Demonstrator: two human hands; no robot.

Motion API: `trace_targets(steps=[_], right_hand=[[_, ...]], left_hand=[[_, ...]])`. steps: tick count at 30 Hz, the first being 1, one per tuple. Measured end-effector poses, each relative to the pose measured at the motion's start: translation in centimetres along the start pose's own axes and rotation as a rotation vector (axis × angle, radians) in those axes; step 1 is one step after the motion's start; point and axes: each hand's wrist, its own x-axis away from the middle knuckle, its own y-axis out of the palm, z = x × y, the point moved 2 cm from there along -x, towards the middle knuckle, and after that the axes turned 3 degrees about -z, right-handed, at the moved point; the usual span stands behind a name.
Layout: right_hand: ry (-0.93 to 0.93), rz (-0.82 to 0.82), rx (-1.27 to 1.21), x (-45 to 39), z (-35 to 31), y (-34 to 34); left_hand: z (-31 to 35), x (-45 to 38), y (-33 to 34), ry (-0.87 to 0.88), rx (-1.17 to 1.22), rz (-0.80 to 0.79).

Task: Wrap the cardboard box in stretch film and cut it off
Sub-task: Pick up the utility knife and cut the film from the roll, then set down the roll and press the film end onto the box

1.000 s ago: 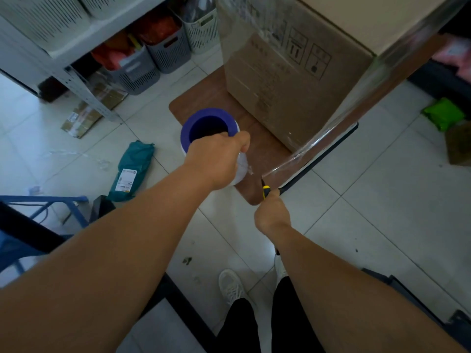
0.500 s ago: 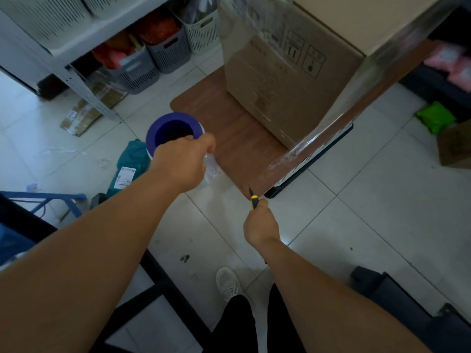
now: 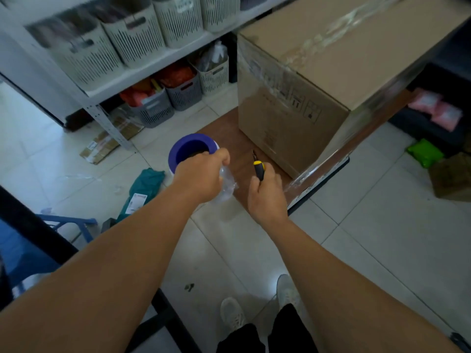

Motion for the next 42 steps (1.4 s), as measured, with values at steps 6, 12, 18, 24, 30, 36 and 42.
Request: trace_targets(steps=[6,12,18,24,30,36,42], right_hand=[[-0.124,0.086,0.089,-1.0,-5.5,-3.8],[-0.191,0.103,0.188,-2.8,-10.3,-8.2],[-0.296,0.187,0.367,-6.9,-14.1,-13.8],[-0.238,0.139,0.53,-12.2,-14.3,-17.4],[-0.157,0.039,0.663,-16.6,-12.7,-17.8],[-0.129,0.084,0.73,-17.8,-12.1,-16.7],[-0.322,0.247,0.7,-16.3,-15.2,-14.0]], left_hand=[[1.2,-0.3,-3.4,0.042,-0.028,0.039],[3.3,-2.4,-6.9,0.069,-0.029,0.069],[5.3,-5.3,-9.2,0.127,-0.105,0.111],[6.3,-8.1,-10.1,0.117,-0.142,0.058],[5.7,-9.9,-8.3,0.057,-0.129,-0.023],[4.1,-11.4,-5.3,0.052,-0.087,-0.061],[2.3,-13.0,-2.4,0.058,-0.123,-0.153]])
